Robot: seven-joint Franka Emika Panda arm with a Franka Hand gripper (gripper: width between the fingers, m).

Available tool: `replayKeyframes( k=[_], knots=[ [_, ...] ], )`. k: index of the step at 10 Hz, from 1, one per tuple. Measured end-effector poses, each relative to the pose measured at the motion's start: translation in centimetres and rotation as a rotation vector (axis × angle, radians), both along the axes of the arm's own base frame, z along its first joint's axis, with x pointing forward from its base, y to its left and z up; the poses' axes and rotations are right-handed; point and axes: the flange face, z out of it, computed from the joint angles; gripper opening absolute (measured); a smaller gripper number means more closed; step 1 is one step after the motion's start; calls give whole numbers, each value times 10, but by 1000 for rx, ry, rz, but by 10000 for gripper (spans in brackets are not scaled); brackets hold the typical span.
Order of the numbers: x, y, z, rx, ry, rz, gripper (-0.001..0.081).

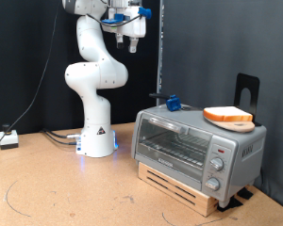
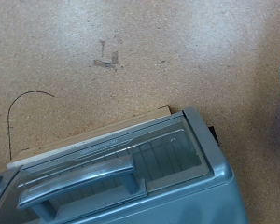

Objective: Make a piece of toast with the oven

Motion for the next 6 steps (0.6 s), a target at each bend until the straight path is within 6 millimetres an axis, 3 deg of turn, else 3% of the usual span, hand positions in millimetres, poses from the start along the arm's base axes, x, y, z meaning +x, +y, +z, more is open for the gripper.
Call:
replayKeyframes(
  k=[3, 5, 6],
  knots=[
    [-5, 27, -2, -3, 26, 353, 809],
    [-2, 31, -11, -56, 71, 570, 809],
    [-2, 31, -11, -46, 65, 529, 809]
  ],
)
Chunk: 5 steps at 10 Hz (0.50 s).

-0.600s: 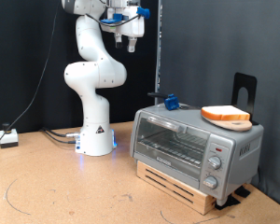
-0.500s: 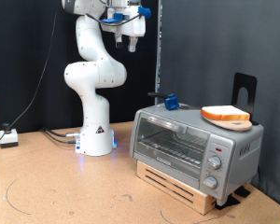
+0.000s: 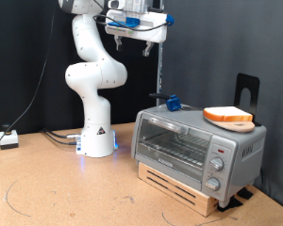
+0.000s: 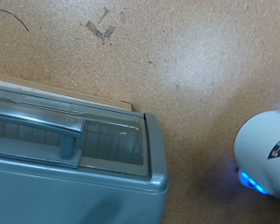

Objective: Make a piece of toast with the oven

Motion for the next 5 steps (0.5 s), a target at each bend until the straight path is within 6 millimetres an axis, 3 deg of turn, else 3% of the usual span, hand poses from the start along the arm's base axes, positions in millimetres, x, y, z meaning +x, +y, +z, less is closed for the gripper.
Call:
replayKeyframes(
  k=[3, 5],
  knots=[
    [-6, 13, 10, 104, -55, 329, 809],
    [-2, 8, 0, 94, -89, 551, 809]
  ],
)
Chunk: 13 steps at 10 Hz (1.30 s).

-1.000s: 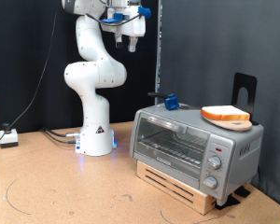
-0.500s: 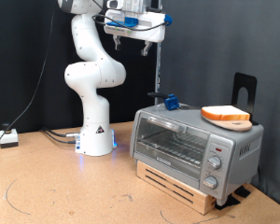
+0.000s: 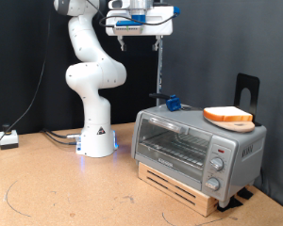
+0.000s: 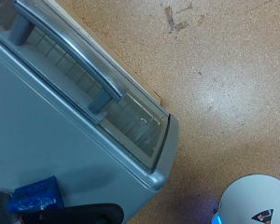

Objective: Make a piece of toast with the oven

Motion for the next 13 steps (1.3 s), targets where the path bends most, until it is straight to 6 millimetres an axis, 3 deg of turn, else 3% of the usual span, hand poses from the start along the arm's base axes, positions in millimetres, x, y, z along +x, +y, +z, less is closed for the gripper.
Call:
replayKeyframes(
  k=[1, 3, 5, 6, 8, 13],
  knots=[
    [-1, 0, 0, 8, 13, -27, 809],
    [-3, -2, -5, 88, 40, 187, 809],
    [6, -10, -21, 93, 34, 414, 809],
    [6, -10, -21, 94, 37, 368, 809],
    [5, -9, -20, 193, 0, 515, 809],
    [34, -10, -54, 184, -104, 632, 809]
  ],
)
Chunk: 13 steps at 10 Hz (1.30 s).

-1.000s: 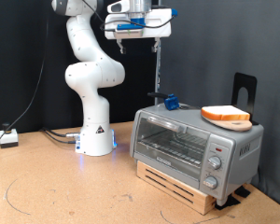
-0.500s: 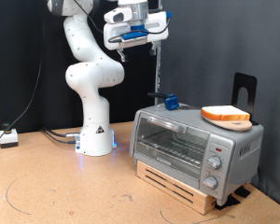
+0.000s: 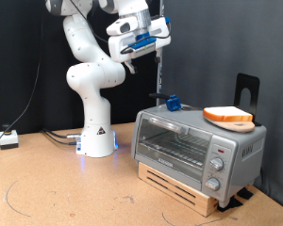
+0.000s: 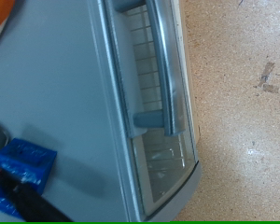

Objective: Make a piece of toast with the oven

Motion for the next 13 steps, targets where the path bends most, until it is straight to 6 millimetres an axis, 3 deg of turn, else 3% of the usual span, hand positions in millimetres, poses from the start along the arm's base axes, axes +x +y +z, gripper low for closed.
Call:
replayKeyframes(
  k=[5, 10, 13],
  knots=[
    [7, 9, -6, 80, -53, 104, 809],
    [15, 20, -80, -77, 23, 124, 809],
    [14, 18, -79, -7, 3, 160, 809]
  ],
)
